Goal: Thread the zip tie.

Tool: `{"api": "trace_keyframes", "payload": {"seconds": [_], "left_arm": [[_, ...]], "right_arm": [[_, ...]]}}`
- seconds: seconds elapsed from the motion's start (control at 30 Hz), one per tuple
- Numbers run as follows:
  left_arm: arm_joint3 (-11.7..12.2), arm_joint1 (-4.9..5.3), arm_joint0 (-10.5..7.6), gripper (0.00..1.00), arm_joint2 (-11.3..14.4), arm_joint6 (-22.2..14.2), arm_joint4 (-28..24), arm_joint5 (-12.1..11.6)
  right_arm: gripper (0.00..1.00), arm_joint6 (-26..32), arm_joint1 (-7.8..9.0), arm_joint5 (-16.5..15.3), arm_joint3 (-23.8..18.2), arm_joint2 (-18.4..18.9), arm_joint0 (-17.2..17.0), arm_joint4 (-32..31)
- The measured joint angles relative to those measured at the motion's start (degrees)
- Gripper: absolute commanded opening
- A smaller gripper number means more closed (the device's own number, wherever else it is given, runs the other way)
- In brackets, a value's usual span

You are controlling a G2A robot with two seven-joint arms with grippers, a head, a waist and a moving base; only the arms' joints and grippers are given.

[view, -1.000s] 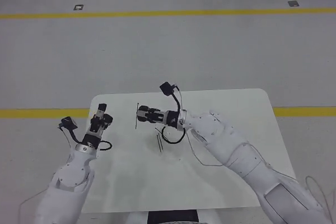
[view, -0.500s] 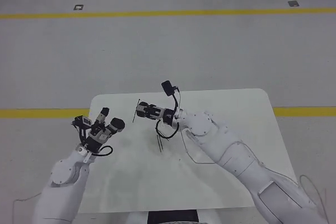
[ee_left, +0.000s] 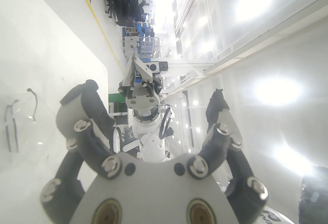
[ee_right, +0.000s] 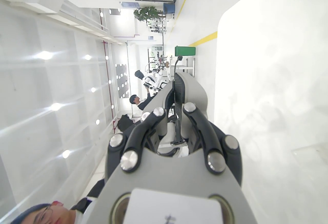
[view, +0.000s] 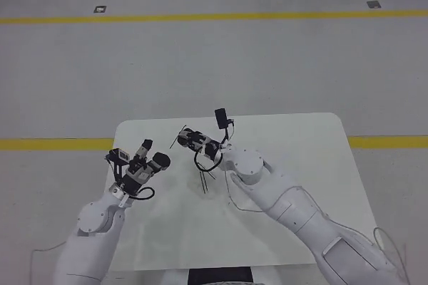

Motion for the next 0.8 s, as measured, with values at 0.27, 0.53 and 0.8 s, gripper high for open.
{"api": "trace_keyframes", "payload": {"seconds": [0.27,0.53,0.8], "left_arm": [[-0.18,-0.09,-0.19,1.0,0.24,0.52,0.22,0.32],[0.28,-0.15,-1.01,1.0,1.41,2.83,2.85,-0.01],[0.1,-0.17,-1.13,0.81,1.97,3.58,2.92,0.25]], "right_arm": [[0.0,-0.31,-0.01,0.21,-0.29,0.06,-0.34,-0.32],[0.0,-2.41,-0.52,3.47,-2.21,1.02,-2.0,0.99],[0.0,-2.66,-0.51,3.74,-3.09,1.3,-2.87,0.13]]}}
